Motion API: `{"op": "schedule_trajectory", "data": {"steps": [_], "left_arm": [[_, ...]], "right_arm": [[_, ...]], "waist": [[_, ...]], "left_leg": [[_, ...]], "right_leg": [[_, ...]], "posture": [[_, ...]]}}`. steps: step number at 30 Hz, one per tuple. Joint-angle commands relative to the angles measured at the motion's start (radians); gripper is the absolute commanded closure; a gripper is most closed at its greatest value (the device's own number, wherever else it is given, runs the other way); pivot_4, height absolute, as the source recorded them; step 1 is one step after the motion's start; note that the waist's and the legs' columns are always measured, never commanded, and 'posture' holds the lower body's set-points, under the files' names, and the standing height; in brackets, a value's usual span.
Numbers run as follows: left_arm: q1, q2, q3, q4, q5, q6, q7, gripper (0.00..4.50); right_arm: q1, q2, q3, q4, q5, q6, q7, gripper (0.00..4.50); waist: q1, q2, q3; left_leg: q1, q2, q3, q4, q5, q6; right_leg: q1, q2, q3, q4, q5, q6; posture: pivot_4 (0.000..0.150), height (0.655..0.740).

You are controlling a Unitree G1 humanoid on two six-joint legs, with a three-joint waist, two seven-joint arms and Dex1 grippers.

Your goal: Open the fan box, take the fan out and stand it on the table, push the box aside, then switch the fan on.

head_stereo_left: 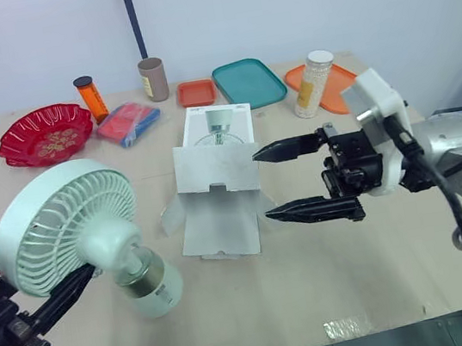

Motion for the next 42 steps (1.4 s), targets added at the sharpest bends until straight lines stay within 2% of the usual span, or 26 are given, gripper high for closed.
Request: {"op": "schedule_trajectory", "data": {"steps": [1, 9, 17, 26, 33, 42], "left_arm": [[0.039, -0.045, 0.071, -0.002, 0.006, -0.061, -0.012, 2.47], [0.07, -0.07, 0.097, 0.134, 0.046, -0.066, 0.014, 2.47], [0.006, -0.063, 0.04, 0.256, 0.163, -0.075, 0.034, 2.47], [-0.194, -0.001, -0.11, 0.311, 0.315, -0.056, 0.11, 2.47], [-0.343, 0.041, -0.209, 0.346, 0.349, 0.008, 0.185, 2.47], [-0.494, 0.079, -0.356, 0.379, 0.394, 0.086, 0.249, 2.47]], "right_arm": [[-0.016, 0.005, -0.003, -0.016, 0.02, -0.008, 0.006, 0.0], [0.003, -0.002, 0.052, -0.033, -0.043, -0.034, 0.037, 0.0], [-0.013, 0.027, 0.083, -0.05, -0.076, -0.047, 0.005, 0.0], [-0.065, 0.084, 0.095, -0.049, -0.081, -0.037, -0.059, 0.0], [-0.084, 0.125, 0.124, -0.052, -0.109, -0.05, -0.101, 0.0], [-0.122, 0.17, 0.183, 0.013, -0.226, -0.106, -0.085, 0.0]], "waist": [[0.0, 0.0, 0.0], [0.0, 0.0, 0.0], [0.0, -0.001, -0.001], [0.0, -0.004, -0.002], [0.0, -0.004, -0.002], [0.0, -0.004, -0.002]], "left_leg": [[0.0, 0.0, 0.0, 0.0, 0.0, 0.0], [0.0, 0.0, 0.0, 0.0, 0.0, 0.0], [0.0, 0.0, 0.0, 0.0, 0.0, 0.0], [0.0, 0.0, 0.0, 0.0, 0.0, 0.0], [0.0, 0.001, 0.0, -0.001, -0.001, -0.001], [0.0, 0.001, -0.001, -0.001, -0.001, -0.002]], "right_leg": [[0.0, 0.0, 0.0, -0.001, 0.0, 0.0], [0.0, 0.001, 0.0, -0.001, -0.001, 0.0], [0.0, 0.001, 0.0, -0.001, -0.001, 0.0], [0.0, 0.001, 0.0, -0.001, -0.001, 0.0], [-0.001, 0.001, 0.0, 0.0, 0.0, 0.0], [-0.001, 0.001, 0.0, 0.0, 0.0, -0.001]], "posture": [[0.15, 0.74], [0.15, 0.74], [0.15, 0.74], [0.15, 0.74], [0.15, 0.74], [0.15, 0.74]]}}
